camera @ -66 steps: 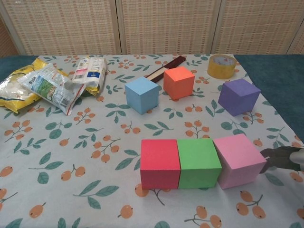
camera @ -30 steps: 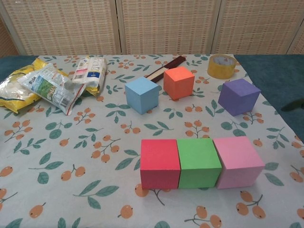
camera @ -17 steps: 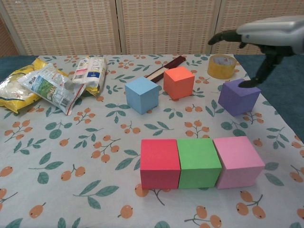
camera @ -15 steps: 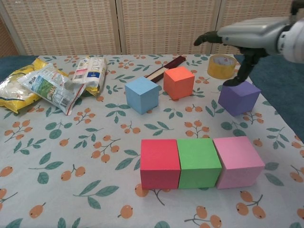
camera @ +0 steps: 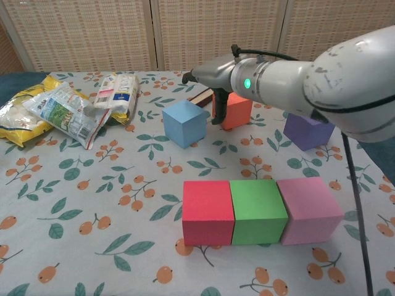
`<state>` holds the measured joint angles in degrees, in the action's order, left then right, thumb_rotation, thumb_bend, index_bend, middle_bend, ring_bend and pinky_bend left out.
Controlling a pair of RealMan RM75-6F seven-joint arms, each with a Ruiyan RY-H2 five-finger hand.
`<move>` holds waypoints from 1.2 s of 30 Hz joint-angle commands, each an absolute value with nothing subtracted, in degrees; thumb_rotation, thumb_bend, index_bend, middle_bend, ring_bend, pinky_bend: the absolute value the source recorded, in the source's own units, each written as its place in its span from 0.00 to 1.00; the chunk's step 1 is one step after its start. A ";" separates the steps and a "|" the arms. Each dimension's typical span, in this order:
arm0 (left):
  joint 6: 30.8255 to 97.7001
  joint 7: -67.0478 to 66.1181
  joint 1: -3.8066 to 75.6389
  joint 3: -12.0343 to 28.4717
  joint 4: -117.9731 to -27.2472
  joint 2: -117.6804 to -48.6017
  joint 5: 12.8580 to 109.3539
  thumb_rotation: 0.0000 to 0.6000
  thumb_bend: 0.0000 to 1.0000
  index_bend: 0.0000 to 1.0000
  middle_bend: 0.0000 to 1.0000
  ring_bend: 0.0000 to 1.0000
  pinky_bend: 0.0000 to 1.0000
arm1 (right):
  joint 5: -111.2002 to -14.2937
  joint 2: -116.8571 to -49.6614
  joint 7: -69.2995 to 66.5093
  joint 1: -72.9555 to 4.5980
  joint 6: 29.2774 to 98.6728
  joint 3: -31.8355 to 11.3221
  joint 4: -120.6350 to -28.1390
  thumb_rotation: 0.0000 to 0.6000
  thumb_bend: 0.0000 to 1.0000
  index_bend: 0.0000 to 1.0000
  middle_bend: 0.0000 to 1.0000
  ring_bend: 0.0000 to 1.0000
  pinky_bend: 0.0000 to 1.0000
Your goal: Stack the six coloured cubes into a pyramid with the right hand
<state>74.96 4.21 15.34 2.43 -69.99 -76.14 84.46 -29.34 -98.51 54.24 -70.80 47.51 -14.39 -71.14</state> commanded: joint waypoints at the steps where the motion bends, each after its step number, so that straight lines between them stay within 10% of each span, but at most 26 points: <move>1: 74.78 3.89 15.38 2.89 -69.63 -76.26 83.80 1.00 0.41 0.00 0.05 0.01 0.10 | -26.95 -104.01 53.49 -75.14 42.99 -15.90 -63.54 1.00 0.11 0.00 0.00 0.00 0.06; 7: 74.70 3.98 15.26 3.33 -69.55 -76.02 82.97 1.00 0.41 0.00 0.05 0.01 0.10 | -24.62 -108.42 53.90 -78.69 39.42 -15.57 -55.60 1.00 0.11 0.00 0.00 0.00 0.06; 14: 74.29 4.14 15.18 3.32 -69.87 -75.59 82.59 1.00 0.41 0.00 0.05 0.01 0.10 | -22.33 -109.38 54.69 -79.85 39.24 -14.86 -53.04 1.00 0.11 0.23 0.00 0.00 0.06; 36: 74.12 3.70 15.05 3.40 -70.61 -75.17 82.20 1.00 0.41 0.00 0.05 0.01 0.10 | -19.69 -108.88 53.89 -79.67 41.16 -14.19 -52.08 1.00 0.11 0.35 0.00 0.00 0.15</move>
<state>74.11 3.69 15.06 3.40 -70.61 -75.17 82.20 -19.26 -108.60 54.39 -79.72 40.59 -13.87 -52.35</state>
